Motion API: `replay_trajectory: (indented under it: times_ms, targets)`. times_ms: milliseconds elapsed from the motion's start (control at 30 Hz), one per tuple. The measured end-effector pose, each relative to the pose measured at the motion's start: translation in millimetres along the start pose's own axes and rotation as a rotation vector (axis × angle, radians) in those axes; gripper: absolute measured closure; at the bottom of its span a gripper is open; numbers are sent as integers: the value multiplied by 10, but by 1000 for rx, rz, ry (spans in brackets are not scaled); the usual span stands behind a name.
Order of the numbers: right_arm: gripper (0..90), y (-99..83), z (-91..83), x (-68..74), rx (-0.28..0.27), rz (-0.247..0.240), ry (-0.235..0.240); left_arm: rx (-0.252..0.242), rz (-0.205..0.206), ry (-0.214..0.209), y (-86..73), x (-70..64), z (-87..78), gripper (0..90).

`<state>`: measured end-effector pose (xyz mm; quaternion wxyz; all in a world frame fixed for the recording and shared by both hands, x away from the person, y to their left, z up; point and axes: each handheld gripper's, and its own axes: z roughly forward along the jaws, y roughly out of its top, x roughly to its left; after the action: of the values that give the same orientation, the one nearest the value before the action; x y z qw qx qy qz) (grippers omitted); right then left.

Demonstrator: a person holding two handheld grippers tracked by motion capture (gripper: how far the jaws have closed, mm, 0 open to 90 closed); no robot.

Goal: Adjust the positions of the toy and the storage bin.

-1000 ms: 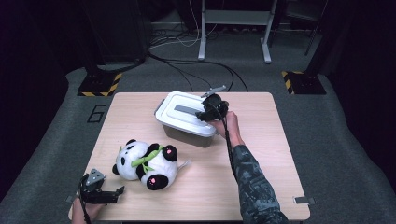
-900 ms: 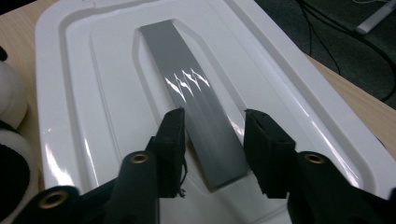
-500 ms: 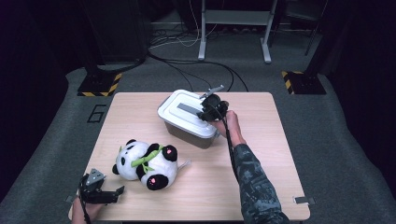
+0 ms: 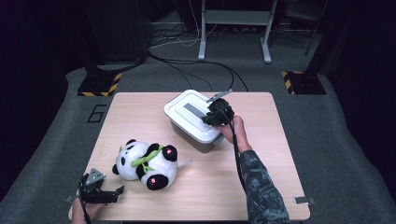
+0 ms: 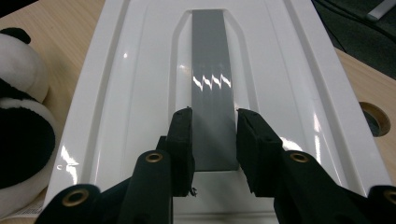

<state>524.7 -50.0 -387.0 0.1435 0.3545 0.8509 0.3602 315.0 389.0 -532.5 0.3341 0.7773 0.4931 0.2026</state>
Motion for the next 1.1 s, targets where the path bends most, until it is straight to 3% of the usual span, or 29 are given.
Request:
replay_trajectory:
  times_ms: [200, 767, 1100]
  targets:
    - [672, -68, -80, 32, 11, -19, 8, 2, 3, 6, 7, 10, 5, 1]
    - [671, -326, -326, 133, 0, 5, 4, 1, 2, 7, 8, 9, 6, 1]
    - [670, -502, -496, 233, -8, 50, -50, 2, 1, 8, 9, 9, 7, 1]
